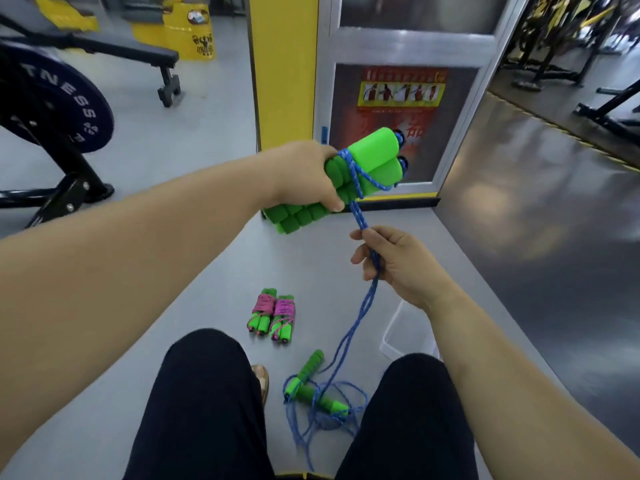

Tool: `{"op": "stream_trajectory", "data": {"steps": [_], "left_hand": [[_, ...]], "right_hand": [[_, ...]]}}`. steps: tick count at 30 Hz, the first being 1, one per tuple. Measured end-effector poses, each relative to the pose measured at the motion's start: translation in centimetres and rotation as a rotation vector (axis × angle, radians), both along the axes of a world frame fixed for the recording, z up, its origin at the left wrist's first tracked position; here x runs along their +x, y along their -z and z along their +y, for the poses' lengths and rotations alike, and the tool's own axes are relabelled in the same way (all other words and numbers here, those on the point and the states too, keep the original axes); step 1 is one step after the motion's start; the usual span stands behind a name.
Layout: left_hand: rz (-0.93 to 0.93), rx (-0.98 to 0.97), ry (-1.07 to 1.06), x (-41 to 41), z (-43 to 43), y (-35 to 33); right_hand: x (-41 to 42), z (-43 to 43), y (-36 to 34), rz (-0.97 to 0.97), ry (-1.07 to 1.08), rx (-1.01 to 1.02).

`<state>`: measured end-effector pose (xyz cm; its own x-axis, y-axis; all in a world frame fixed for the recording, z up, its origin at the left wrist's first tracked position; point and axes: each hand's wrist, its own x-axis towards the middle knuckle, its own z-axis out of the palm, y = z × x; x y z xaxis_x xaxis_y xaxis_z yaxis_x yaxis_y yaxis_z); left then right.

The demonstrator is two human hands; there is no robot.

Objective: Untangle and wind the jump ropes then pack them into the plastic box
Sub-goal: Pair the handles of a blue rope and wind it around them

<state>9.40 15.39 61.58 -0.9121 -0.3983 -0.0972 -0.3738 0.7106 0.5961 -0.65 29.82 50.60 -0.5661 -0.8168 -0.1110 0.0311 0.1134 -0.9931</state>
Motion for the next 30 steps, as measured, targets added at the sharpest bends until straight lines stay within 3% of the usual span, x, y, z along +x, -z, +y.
{"op": "stream_trajectory", "data": {"steps": [5, 6, 10, 16, 20, 25, 28, 30], "left_hand": [[-0.066, -0.464, 0.0, -1.8, -0.4, -1.3], [-0.07, -0.544, -0.008, -2.1, -0.3, -0.9], [-0.164, -0.755, 0.002, -2.7, 0.6, 1.1], [-0.331, -0.873, 0.144, -2.2, 3.0, 3.9], [-0.348, -0.851, 0.207, -1.7, 3.5, 4.4], [-0.395, -0.762, 0.384, -1.1, 3.6, 4.6], [-0.388, -0.643, 0.411, -1.0, 3.5, 4.7], [-0.393, -0.574, 0.434, -1.0, 3.3, 5.1]], "right_hand": [[-0.2, -1.3, -3.9, 0.075, -0.064, 0.044], [0.1, -1.5, -4.4, 0.195, -0.071, 0.095], [0.9, -1.6, -5.3, 1.034, -0.09, 0.35], [0.4, -0.5, -6.3, 1.456, -0.201, 0.3], [-1.3, 0.4, -6.6, 1.365, -0.329, 0.159], [-1.9, 0.7, -6.3, 1.151, -0.439, 0.126], [-1.9, 0.9, -5.9, 1.008, -0.407, 0.258], [-1.6, 0.9, -5.5, 1.069, -0.418, 0.448]]}}
